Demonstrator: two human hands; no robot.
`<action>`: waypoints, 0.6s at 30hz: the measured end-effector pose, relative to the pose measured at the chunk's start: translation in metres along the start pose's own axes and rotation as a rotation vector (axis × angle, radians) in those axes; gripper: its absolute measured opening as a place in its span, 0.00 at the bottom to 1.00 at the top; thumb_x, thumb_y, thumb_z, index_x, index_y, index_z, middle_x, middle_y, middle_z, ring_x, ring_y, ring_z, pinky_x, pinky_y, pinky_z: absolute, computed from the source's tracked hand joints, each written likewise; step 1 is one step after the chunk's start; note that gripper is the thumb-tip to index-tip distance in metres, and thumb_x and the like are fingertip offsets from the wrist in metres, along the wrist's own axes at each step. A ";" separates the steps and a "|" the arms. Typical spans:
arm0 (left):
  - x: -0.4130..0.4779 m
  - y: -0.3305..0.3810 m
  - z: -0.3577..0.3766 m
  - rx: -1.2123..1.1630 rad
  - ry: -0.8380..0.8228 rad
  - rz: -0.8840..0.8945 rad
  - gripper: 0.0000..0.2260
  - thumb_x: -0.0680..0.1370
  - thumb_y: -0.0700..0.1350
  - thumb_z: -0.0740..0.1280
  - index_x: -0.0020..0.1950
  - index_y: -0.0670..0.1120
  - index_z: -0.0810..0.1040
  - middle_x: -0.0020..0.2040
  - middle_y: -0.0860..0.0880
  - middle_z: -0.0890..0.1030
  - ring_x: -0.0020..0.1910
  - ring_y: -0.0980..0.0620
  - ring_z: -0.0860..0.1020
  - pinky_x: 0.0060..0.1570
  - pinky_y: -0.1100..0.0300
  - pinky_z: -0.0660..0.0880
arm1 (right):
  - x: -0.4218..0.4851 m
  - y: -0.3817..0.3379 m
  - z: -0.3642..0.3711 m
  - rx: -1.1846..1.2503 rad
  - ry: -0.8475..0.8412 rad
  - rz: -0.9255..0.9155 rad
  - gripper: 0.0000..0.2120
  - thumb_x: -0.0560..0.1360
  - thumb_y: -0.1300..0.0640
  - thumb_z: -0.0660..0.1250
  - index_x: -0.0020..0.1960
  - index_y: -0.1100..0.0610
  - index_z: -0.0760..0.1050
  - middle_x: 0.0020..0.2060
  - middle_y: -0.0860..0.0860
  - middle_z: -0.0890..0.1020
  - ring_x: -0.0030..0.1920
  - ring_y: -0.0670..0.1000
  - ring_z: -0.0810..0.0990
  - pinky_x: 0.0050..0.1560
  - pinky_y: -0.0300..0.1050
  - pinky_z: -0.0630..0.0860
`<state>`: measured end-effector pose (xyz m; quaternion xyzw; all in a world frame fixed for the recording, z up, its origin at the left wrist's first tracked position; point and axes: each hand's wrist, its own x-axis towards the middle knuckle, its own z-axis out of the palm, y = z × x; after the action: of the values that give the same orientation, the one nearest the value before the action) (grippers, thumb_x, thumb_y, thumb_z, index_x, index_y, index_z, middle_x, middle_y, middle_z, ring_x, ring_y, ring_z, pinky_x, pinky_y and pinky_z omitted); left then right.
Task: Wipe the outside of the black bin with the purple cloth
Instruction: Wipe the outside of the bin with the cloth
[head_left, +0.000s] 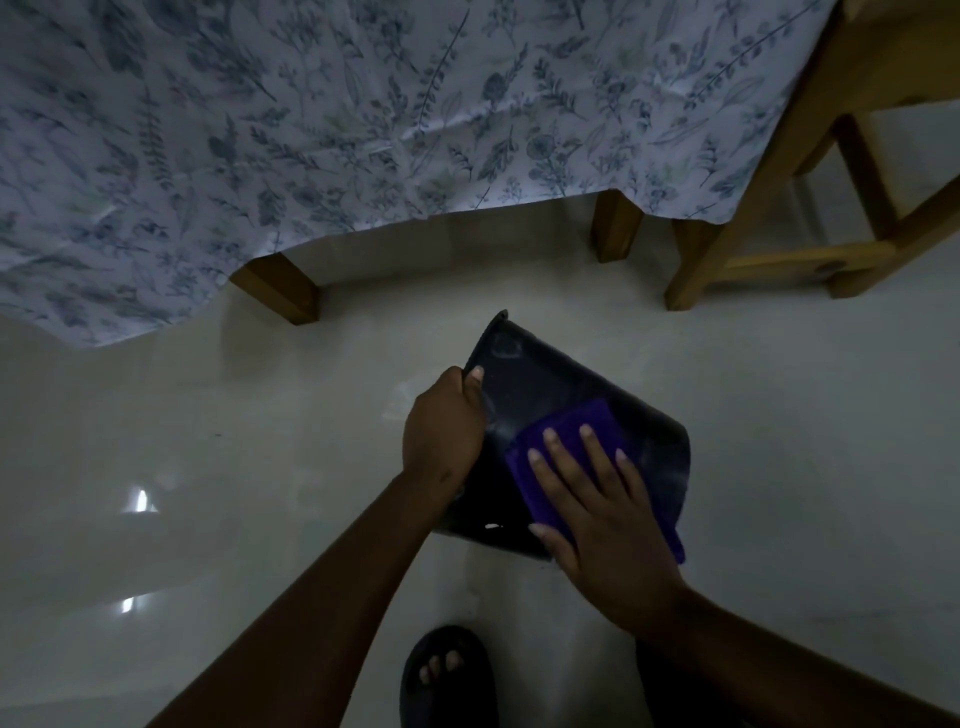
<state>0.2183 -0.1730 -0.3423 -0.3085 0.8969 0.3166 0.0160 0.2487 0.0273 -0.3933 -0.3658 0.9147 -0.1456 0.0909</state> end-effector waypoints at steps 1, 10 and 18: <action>-0.001 0.000 0.000 -0.008 0.009 0.011 0.19 0.83 0.53 0.53 0.43 0.42 0.73 0.40 0.46 0.77 0.39 0.46 0.75 0.38 0.58 0.67 | 0.005 0.003 -0.002 0.014 -0.007 -0.031 0.30 0.79 0.41 0.51 0.78 0.49 0.52 0.78 0.49 0.54 0.78 0.55 0.50 0.73 0.56 0.51; -0.003 0.003 -0.002 0.009 -0.029 -0.072 0.20 0.82 0.55 0.51 0.46 0.42 0.74 0.42 0.47 0.76 0.40 0.47 0.74 0.41 0.58 0.67 | 0.056 0.031 -0.014 0.162 0.018 0.265 0.26 0.81 0.45 0.49 0.77 0.51 0.56 0.75 0.51 0.63 0.75 0.55 0.61 0.73 0.55 0.60; -0.008 0.000 -0.001 -0.011 -0.006 -0.050 0.18 0.83 0.53 0.52 0.43 0.44 0.72 0.40 0.47 0.76 0.38 0.48 0.73 0.40 0.59 0.65 | 0.063 0.015 -0.013 0.147 0.008 0.150 0.27 0.81 0.40 0.48 0.77 0.49 0.53 0.77 0.49 0.59 0.76 0.52 0.56 0.74 0.54 0.55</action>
<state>0.2250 -0.1698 -0.3397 -0.3299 0.8870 0.3220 0.0250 0.1909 -0.0035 -0.3892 -0.2880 0.9268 -0.2062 0.1247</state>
